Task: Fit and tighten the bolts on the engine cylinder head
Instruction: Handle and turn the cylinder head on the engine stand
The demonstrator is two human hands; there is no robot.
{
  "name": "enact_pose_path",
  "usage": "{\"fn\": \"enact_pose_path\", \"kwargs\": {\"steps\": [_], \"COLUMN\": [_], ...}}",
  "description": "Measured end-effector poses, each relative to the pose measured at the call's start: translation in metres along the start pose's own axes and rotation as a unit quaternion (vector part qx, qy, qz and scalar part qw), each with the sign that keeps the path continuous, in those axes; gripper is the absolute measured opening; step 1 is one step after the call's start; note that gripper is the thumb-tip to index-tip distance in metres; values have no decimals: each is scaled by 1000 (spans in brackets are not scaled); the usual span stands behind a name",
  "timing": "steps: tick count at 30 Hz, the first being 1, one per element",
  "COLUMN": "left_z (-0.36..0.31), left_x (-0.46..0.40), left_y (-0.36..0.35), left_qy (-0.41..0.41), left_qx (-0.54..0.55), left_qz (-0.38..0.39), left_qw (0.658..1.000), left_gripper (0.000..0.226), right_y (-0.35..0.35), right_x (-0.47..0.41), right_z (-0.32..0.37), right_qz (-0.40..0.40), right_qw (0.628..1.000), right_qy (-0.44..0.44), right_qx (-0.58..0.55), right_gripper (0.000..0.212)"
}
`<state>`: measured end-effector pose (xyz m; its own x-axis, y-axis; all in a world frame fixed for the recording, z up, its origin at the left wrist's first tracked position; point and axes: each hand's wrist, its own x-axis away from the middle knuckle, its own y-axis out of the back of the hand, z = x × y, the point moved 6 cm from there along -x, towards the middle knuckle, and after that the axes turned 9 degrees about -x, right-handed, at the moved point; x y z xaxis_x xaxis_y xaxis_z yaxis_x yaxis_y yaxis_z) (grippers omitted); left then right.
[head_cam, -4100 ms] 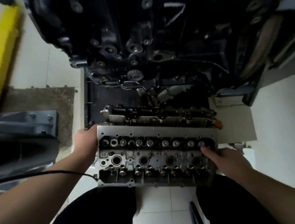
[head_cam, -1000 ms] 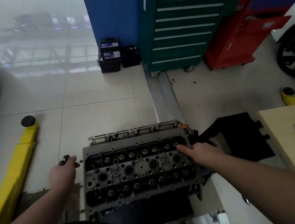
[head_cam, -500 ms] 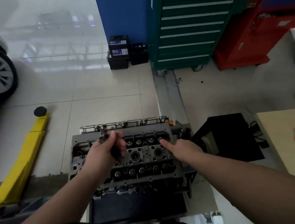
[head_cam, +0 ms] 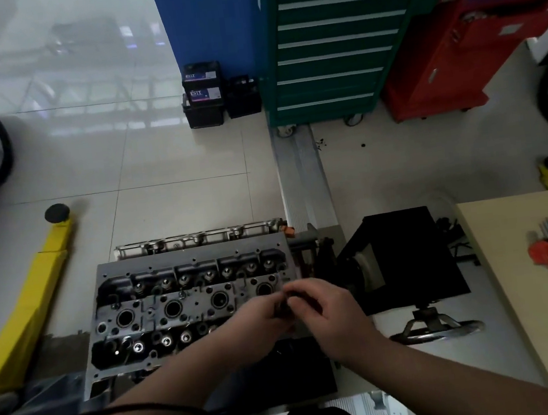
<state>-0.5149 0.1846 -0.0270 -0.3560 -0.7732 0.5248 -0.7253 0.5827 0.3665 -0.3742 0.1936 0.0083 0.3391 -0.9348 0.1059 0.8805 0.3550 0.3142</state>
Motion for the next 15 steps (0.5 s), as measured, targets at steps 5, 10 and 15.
{"fn": "enact_pose_path", "kwargs": {"steps": [5, 10, 15], "left_z": [6, 57, 102], "left_x": [7, 17, 14], "left_y": [-5, 65, 99], "left_qy": [-51, 18, 84], "left_qx": [74, 350, 452], "left_qz": [-3, -207, -272], "left_qw": [996, 913, 846], "left_gripper": [35, 30, 28], "right_y": [25, 54, 52], "right_x": [10, -7, -35], "right_z": [2, 8, 14], "right_qz": [-65, -159, -185], "right_qw": [998, 987, 981], "right_qy": [-9, 18, 59], "right_qx": [-24, -27, 28], "right_gripper": [15, 18, 23]}}
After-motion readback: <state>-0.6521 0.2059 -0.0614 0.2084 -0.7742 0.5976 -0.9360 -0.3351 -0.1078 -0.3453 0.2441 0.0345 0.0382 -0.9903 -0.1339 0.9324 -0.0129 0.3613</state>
